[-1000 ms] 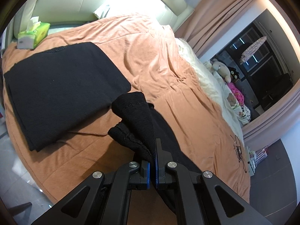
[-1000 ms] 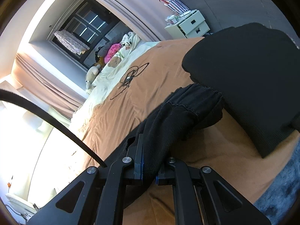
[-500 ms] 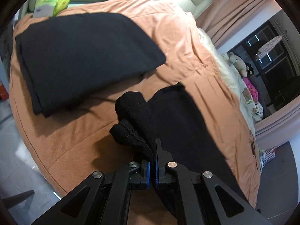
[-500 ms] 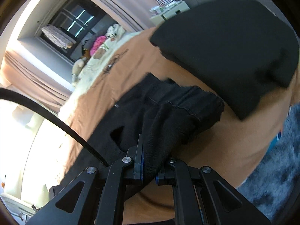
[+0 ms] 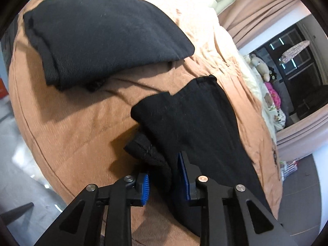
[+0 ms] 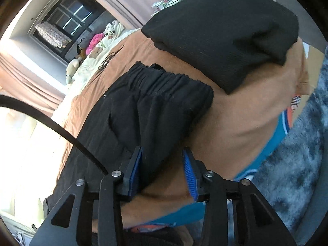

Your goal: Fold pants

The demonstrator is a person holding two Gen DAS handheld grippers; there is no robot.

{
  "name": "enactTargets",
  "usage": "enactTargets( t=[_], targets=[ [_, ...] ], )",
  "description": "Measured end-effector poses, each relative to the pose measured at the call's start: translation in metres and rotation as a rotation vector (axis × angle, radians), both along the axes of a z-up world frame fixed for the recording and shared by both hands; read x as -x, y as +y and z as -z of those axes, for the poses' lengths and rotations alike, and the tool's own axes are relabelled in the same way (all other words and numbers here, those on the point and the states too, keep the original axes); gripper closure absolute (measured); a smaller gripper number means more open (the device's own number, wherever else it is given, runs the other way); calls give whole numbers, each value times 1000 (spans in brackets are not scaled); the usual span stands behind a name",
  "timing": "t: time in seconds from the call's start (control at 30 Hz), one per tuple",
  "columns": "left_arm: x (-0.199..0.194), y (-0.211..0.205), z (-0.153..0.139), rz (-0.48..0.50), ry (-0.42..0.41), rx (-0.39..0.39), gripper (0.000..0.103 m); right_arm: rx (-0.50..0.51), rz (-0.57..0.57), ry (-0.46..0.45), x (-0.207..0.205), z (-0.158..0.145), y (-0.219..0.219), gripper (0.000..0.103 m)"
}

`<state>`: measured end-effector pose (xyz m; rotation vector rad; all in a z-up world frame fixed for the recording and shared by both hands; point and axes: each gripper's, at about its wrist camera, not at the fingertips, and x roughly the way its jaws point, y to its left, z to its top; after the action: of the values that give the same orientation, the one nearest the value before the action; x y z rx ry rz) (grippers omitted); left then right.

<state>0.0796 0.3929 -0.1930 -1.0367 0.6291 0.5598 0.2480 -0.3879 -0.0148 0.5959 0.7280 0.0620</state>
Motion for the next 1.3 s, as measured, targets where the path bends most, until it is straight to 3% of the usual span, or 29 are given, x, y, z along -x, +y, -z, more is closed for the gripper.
enactTargets(
  t=[0.3,0.6,0.67,0.77,0.97,1.3],
  targets=[
    [1,-3,4,43,-116,27,76,156,-64,-71,50,-49,42,58],
    [5,15,9,9,-168,60,76,217,-190,-162,64,-99,107,58],
    [8,15,4,7,-170,41,92,231,-214,-175,64,-105,118,58],
    [15,9,-8,8,-174,-20,98,244,-266,-205,59,-117,145,58],
    [29,5,-17,-9,-191,-54,98,252,-354,-221,55,-124,190,58],
    [32,7,-12,-7,-220,-19,98,291,-474,-162,21,-106,258,58]
  ],
)
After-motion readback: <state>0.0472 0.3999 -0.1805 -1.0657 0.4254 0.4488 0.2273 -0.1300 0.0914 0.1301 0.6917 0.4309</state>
